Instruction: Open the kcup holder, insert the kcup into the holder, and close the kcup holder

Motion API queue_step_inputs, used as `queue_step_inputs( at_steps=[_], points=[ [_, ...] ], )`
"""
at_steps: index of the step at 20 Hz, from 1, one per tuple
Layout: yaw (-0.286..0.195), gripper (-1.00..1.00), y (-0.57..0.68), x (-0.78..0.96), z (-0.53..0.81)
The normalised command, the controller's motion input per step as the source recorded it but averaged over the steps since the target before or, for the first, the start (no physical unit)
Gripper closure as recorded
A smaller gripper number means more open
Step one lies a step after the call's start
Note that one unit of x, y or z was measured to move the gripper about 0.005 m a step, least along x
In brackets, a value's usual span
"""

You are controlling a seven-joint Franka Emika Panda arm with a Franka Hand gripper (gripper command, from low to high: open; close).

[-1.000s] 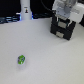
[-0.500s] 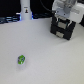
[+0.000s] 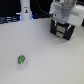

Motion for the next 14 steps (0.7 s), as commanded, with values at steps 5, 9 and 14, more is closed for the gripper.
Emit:
queue_step_inputs(
  at_steps=[5,9,14],
  points=[
    [-0.042,1.00,-0.31,0.96,0.17],
    [-0.051,1.00,-0.34,0.93,0.17],
    [-0.054,1.00,-0.39,0.91,0.19]
  ],
)
